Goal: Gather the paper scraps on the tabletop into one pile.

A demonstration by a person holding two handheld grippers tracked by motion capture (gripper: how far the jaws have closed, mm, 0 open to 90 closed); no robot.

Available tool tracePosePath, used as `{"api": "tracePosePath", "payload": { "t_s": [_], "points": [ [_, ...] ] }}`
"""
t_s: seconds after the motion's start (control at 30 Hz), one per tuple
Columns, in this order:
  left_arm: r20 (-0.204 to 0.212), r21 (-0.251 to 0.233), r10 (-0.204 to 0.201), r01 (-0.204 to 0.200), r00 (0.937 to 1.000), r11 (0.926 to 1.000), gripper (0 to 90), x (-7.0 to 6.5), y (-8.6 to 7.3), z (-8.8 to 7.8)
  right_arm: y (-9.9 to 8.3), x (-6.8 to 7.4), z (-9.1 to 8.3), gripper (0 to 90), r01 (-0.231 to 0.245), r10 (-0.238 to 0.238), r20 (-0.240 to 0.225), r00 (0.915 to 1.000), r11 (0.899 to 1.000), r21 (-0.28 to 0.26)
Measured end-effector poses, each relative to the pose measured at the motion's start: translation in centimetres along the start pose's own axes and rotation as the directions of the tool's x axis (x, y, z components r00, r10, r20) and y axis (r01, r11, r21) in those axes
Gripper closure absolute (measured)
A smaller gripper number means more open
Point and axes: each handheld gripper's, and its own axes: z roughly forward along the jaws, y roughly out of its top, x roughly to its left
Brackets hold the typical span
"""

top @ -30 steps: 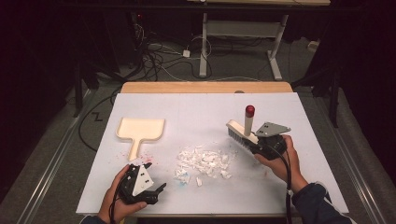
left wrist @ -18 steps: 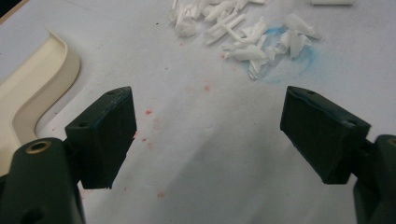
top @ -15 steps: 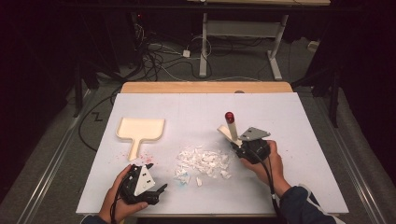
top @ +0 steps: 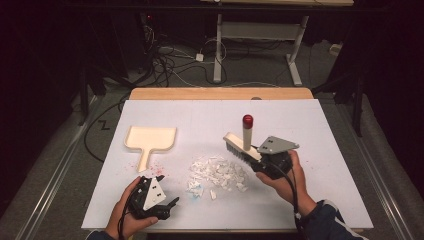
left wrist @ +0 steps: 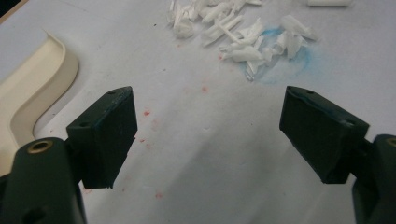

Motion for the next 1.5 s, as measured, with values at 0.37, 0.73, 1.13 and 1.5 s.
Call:
{"api": "tracePosePath", "payload": {
  "t_s": [0.37,0.73,1.13,1.5],
  "points": [
    [-0.003,-0.011,-0.005,0.005,1.0000,0.9999,17.9,0.1,0.0,-0.1,-4.1,-3.2,-2.4,67.8,-0.076,0.056,0.173,0.9833,0.991,0.113],
    [0.008,-0.016,-0.008,0.008,0.9999,0.9998,17.9,0.1,0.3,0.1,-4.1,-0.2,1.1,67.8,-0.106,0.096,0.082,0.9920,0.986,0.127],
    [0.009,-0.021,-0.009,0.009,0.9999,0.9997,17.9,0.1,0.1,-0.1,-0.4,5.0,5.5,67.8,-0.027,0.026,0.027,0.9993,0.998,0.062],
    [-0.044,-0.063,-0.056,0.053,0.9975,0.9966,17.0,1.1,-0.3,-1.4,0.7,3.7,1.8,67.7,-0.027,0.023,-0.053,0.9983,0.996,-0.084]
  ]
}}
